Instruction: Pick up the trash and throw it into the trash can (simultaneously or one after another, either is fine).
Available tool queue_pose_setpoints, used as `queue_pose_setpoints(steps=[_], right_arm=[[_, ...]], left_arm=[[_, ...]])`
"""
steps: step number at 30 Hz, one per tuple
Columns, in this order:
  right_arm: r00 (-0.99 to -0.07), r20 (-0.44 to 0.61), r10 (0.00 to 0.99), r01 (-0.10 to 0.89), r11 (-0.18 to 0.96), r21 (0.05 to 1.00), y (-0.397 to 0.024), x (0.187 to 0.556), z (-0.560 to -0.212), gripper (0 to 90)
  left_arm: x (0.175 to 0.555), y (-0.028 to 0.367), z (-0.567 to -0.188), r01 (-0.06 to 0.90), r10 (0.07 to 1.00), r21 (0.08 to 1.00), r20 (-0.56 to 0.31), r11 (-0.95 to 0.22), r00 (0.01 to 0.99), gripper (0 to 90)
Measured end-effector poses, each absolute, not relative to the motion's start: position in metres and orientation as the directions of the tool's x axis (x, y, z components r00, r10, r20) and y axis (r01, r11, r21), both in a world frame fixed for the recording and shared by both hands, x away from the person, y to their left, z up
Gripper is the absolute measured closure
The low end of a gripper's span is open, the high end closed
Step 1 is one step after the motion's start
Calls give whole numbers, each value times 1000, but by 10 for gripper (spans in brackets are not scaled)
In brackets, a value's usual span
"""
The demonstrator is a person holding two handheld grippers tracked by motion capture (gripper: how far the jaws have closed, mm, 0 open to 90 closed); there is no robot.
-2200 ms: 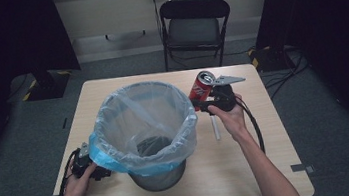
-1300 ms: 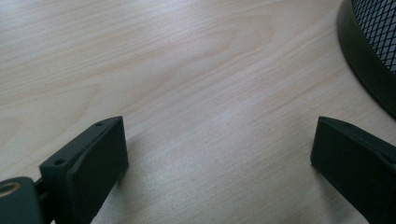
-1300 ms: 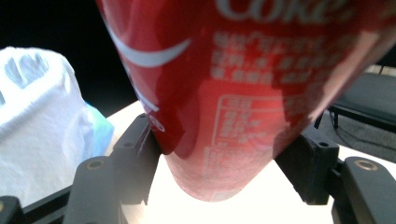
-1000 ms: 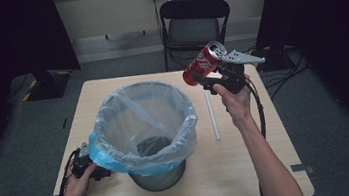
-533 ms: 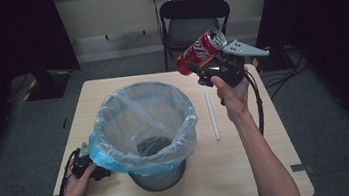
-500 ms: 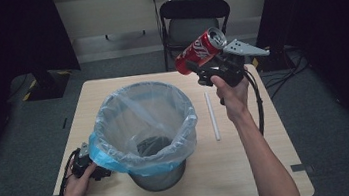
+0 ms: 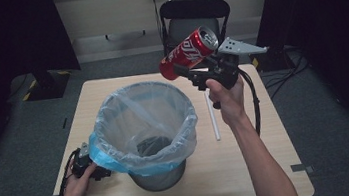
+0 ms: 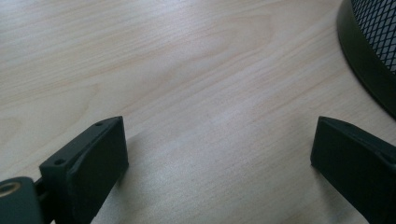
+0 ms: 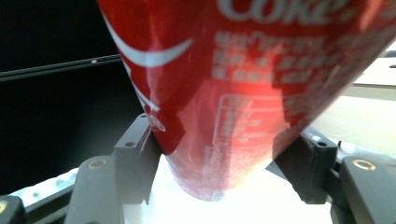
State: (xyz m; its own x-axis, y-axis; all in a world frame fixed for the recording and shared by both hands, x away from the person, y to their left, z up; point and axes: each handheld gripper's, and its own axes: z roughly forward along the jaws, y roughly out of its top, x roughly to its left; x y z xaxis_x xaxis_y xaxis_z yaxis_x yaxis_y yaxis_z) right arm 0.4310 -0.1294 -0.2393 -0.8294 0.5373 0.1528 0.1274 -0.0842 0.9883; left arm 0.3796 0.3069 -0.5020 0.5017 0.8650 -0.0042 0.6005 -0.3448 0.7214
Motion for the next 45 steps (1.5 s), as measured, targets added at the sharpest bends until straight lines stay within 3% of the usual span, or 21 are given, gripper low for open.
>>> queue_pose_setpoints(steps=[11,23,32,36,45], right_arm=[[-887,157,434,151,-47,987,-118,415,-235,352],[-933,147,328,183,83,979,-98,404,-244,341],[-935,137,328,209,194,958,-92,404,-256,313],[-933,130,335,206,201,958,-90,405,-257,222],[-922,147,358,222,176,959,-91,410,-259,225]], left_arm=[[380,307,-502,600,865,722,-4,-345,501,33],[380,307,-502,600,865,721,-4,-345,502,33],[380,307,-502,601,865,721,-4,-345,502,33],[380,307,-502,601,865,722,-4,-345,501,33],[380,307,-502,601,865,721,-4,-345,502,31]])
